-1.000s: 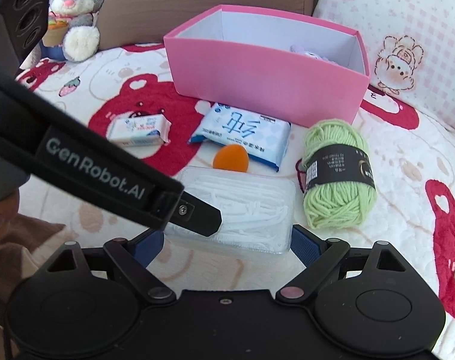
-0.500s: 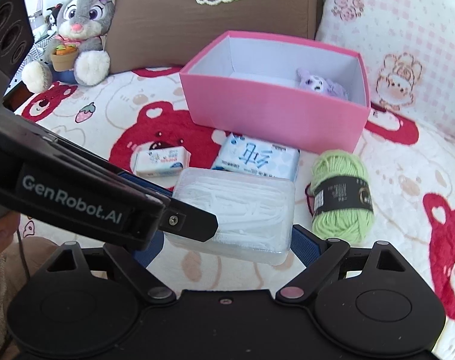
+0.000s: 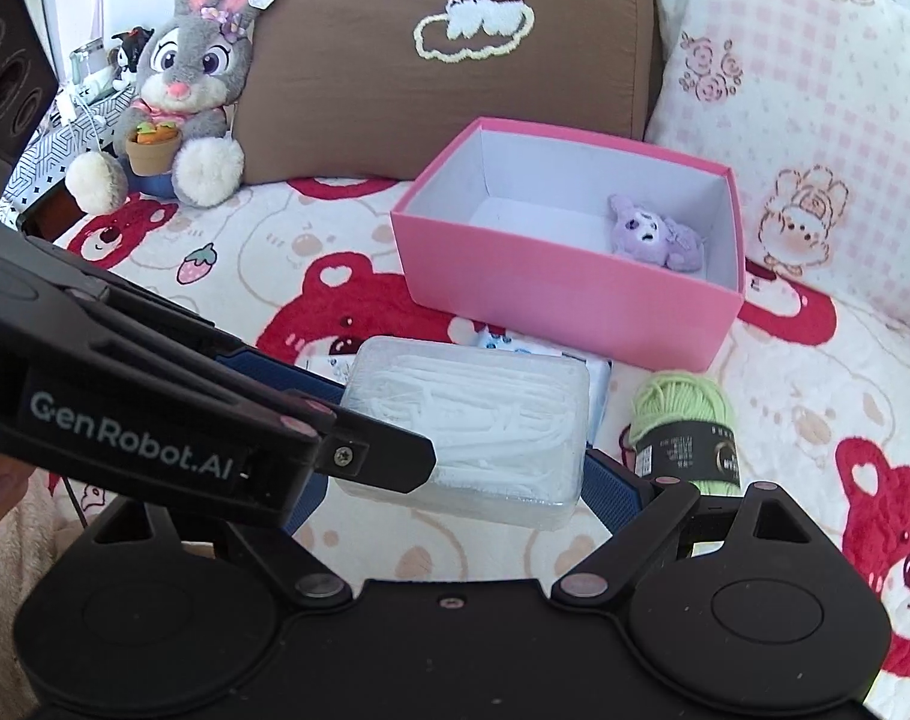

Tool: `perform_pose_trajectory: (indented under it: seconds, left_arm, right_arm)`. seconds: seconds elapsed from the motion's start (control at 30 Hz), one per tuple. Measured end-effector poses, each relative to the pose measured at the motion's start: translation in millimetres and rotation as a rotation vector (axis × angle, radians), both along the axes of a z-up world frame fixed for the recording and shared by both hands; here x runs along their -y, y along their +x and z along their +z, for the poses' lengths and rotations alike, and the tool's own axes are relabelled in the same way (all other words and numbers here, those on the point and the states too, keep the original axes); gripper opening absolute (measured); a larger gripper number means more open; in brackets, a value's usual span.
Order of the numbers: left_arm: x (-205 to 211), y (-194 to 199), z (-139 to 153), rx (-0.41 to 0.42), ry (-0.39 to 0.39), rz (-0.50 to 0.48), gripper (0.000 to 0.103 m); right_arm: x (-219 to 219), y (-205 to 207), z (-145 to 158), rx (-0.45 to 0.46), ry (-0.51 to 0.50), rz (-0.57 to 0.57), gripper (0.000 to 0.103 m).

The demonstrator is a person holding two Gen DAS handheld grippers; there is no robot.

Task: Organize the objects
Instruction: 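Carry the clear plastic box with the left gripper over the pink box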

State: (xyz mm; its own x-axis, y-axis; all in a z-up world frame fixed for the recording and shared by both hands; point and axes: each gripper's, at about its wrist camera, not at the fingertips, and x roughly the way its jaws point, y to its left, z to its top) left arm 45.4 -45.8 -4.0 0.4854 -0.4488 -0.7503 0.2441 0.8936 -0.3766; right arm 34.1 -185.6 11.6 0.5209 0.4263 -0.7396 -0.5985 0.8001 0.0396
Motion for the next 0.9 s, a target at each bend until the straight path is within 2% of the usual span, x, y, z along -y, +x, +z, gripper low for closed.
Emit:
perform_pose_trajectory:
  seconds: [0.27, 0.4, 0.9]
  left_arm:
    - [-10, 6, 19, 0.029, 0.012, 0.014, 0.043]
    - [-14, 11, 24, 0.017, 0.017, 0.024, 0.043]
    - [-24, 40, 39, 0.041, 0.042, 0.046, 0.043]
  right_arm:
    - [-10, 5, 17, 0.030, 0.007, 0.009, 0.093]
    - [-17, 6, 20, 0.042, 0.012, 0.009, 0.093]
    - [-32, 38, 33, 0.030, 0.023, 0.014, 0.093]
